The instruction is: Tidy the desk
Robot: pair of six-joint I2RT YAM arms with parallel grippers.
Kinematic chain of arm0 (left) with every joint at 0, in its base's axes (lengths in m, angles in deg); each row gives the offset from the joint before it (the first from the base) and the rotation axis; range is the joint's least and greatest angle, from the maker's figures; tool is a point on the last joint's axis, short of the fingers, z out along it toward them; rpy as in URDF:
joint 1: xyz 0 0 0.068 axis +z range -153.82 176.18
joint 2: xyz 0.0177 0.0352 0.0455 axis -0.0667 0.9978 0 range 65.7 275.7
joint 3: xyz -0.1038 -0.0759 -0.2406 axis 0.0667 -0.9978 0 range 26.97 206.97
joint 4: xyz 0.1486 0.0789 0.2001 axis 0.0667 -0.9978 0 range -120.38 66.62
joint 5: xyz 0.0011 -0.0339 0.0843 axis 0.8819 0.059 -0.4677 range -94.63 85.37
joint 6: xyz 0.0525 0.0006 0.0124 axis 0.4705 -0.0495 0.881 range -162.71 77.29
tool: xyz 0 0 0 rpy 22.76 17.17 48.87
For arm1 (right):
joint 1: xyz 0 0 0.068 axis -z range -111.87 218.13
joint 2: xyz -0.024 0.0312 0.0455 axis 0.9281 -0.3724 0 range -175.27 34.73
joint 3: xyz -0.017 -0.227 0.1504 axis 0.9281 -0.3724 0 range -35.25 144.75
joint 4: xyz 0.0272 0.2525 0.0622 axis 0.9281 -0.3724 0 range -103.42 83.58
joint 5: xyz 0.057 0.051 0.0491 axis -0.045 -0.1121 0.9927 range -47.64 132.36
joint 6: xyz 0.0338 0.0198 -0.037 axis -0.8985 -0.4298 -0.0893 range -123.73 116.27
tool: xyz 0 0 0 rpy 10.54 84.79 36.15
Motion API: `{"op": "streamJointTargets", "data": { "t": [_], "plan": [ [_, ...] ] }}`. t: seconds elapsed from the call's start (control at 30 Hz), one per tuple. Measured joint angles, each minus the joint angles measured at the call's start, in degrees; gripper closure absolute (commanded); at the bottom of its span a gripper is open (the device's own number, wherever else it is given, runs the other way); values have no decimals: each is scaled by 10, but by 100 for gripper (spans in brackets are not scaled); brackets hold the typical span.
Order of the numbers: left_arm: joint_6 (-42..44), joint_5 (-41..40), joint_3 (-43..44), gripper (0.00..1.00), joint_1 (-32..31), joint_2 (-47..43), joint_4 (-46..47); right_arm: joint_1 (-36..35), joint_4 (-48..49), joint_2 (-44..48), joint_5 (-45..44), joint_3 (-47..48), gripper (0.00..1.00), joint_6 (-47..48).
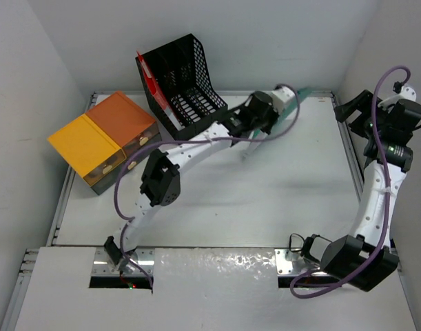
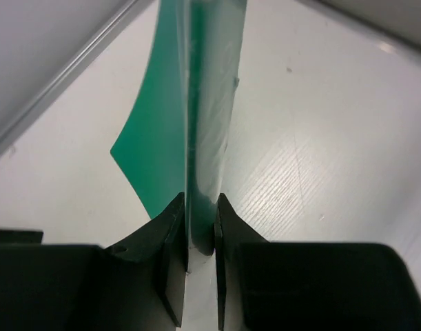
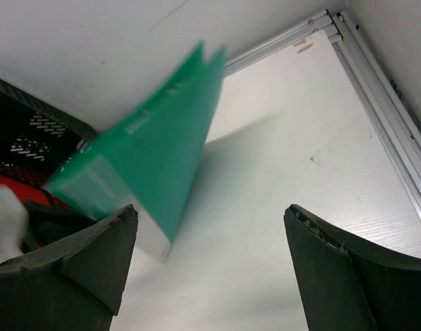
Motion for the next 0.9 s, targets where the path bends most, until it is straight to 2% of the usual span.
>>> {"op": "streamJointTargets", "data": {
  "t": [0.13, 0.2, 0.4, 0.57, 0.73, 0.9],
  "plan": [
    [-129, 35, 22, 100, 53, -25, -28, -5, 14, 28, -12, -20, 16, 4],
    [-171, 40, 46, 100, 74, -27, -42, -37, 21, 45, -42, -41, 15, 17],
    [-235, 42, 91, 100, 91, -28, -63, -313, 69, 33, -146, -70, 15, 102],
    [-256, 69, 85, 100, 86, -28, -82, -462, 191, 21, -245, -163, 16, 151],
    [-269, 85, 84, 100, 91, -28, -88, -565, 327, -77, -386, -218, 18, 199],
    [-269, 78, 84, 100, 96, -28, -87, -579, 453, -206, -522, -226, 22, 223]
  ]
}}
